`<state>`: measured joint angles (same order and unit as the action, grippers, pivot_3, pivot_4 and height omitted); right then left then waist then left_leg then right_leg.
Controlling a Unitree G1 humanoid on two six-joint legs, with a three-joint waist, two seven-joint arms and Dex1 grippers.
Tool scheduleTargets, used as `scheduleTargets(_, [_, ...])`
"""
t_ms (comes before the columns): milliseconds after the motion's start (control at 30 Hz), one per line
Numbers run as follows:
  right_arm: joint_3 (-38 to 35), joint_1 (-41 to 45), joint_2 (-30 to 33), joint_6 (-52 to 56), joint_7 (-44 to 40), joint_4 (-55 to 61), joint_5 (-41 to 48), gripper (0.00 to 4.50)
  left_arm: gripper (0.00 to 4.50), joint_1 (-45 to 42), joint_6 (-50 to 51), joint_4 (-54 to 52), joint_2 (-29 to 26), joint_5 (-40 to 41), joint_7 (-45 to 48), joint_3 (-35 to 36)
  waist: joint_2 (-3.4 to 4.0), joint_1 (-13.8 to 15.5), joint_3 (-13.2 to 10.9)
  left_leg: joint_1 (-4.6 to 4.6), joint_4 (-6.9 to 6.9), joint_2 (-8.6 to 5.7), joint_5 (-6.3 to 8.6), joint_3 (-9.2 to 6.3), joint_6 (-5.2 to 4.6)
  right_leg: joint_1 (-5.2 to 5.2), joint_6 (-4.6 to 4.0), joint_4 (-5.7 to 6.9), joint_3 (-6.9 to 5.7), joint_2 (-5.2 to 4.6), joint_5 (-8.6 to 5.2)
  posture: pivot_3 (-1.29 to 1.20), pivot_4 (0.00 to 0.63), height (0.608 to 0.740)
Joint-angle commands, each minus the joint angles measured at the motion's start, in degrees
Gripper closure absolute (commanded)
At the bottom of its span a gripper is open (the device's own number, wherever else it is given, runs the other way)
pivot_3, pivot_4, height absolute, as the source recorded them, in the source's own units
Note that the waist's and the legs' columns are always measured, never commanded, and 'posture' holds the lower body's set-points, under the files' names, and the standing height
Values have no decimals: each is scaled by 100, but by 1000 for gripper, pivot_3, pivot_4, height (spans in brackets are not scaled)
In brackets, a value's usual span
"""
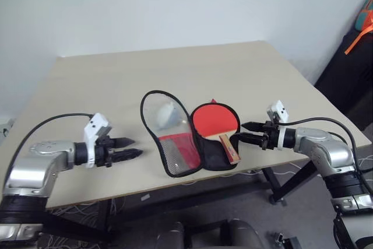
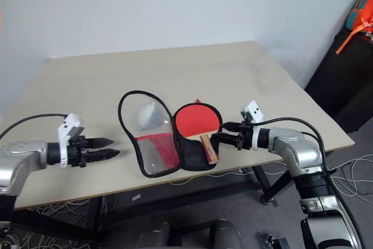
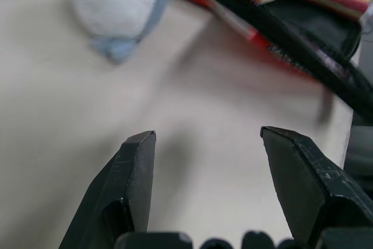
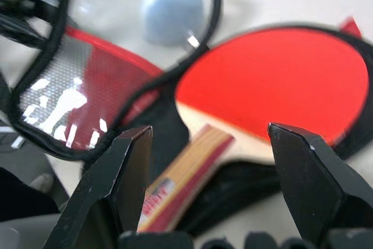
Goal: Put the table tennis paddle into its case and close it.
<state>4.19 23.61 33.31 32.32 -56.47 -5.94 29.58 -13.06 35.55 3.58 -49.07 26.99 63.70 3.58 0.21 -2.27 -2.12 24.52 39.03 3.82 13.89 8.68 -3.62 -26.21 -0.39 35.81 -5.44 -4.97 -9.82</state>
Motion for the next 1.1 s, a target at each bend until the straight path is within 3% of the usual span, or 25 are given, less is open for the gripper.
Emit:
scheduleTargets(33, [-262, -166, -138, -335, 113, 417, 15, 1064, 1472, -294, -91, -265, 235, -68, -114, -163, -1, 7, 1, 0, 2, 0, 0, 2, 0, 0, 0, 1, 1, 0, 1, 0, 0, 724])
scheduleTargets(300, [-398, -679, -545, -306, 569, 1077, 124, 1064, 1472, -799, -147, -189, 892, -143, -164, -532, -2, 45, 0, 1, 11, 0, 0, 0, -1, 1, -1, 8, 2, 2, 1, 0, 0, 724])
scheduleTargets(433, [-1357, -460, -696, -1, 1009, 1344, 974, 1064, 1472, -1276, -143, 20, 1343, -162, -306, -640, -1, 125, 0, 1, 19, -4, 1, -3, -5, 7, -2, 7, 2, 0, 2, 0, 0, 724])
scheduleTargets(600, [-2014, -157, -665, 284, 1401, 1571, 1592, 1064, 1472, -1782, -275, 391, 1982, -359, -440, -986, -2, 124, 1, -1, 30, -4, 8, -9, -19, 17, -1, 6, 0, 2, 4, 0, 0, 724])
scheduleTargets(800, [-2025, -99, -702, 290, 1743, 1348, 1431, 1064, 1472, -2056, -489, 825, 2644, -615, -435, -1379, -2, 107, 1, -1, 32, -3, -2, -6, -41, 21, 0, 5, -3, 5, 4, 0, 0, 724])
scheduleTargets(1100, [-1808, -301, -757, 598, 1955, 1390, 1467, 1064, 1472, -1828, -211, 481, 2776, -487, -230, -1554, -1, 106, 1, 0, 34, -3, 6, -12, -60, 19, 0, 7, 0, 3, 5, 0, 0, 724])
